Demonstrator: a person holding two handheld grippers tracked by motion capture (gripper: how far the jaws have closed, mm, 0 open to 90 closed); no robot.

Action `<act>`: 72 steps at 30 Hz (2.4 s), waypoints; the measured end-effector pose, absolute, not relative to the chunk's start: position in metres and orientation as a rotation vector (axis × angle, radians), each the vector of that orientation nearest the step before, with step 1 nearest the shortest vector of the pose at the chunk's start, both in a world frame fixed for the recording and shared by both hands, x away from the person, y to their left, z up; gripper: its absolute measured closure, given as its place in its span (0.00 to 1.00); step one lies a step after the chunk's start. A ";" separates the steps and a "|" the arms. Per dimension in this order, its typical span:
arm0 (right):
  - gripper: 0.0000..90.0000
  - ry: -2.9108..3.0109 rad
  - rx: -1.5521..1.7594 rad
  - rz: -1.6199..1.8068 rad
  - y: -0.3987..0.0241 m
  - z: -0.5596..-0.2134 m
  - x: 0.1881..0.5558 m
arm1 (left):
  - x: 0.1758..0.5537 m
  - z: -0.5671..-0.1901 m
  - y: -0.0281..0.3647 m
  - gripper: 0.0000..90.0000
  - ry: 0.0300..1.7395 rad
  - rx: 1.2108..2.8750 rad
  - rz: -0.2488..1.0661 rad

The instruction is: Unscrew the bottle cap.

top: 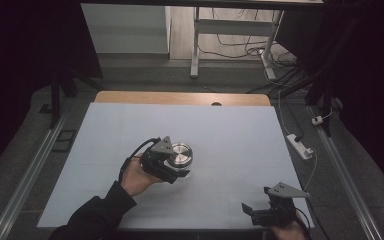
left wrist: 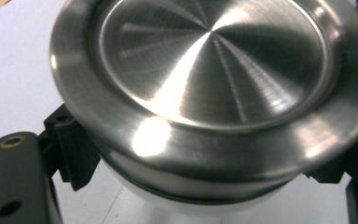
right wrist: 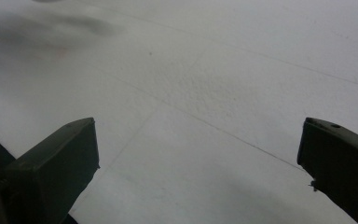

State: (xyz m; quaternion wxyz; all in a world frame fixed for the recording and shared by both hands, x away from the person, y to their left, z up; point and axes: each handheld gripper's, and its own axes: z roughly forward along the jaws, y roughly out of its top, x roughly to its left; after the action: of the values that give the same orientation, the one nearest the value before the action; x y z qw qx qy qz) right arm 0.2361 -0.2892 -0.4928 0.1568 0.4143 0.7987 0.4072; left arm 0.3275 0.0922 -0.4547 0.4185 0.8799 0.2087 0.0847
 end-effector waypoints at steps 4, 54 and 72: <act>0.00 2.288 1.150 1.201 -0.285 -0.486 0.235 | 0.327 -0.455 0.093 0.17 0.524 2.200 0.210; 0.00 2.438 0.794 1.343 -0.162 -0.421 0.306 | 0.327 -0.460 0.096 0.17 0.536 2.181 0.172; 0.00 2.475 0.725 1.362 -0.110 -0.416 0.323 | 0.326 -0.464 0.089 0.17 0.552 2.207 0.204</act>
State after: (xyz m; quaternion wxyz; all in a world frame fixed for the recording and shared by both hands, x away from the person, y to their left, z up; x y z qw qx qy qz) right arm 0.3233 -0.1101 -0.4159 0.1124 0.2469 0.8432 0.4641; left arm 0.3261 0.0892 -0.4638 0.4159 0.8787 0.2199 0.0810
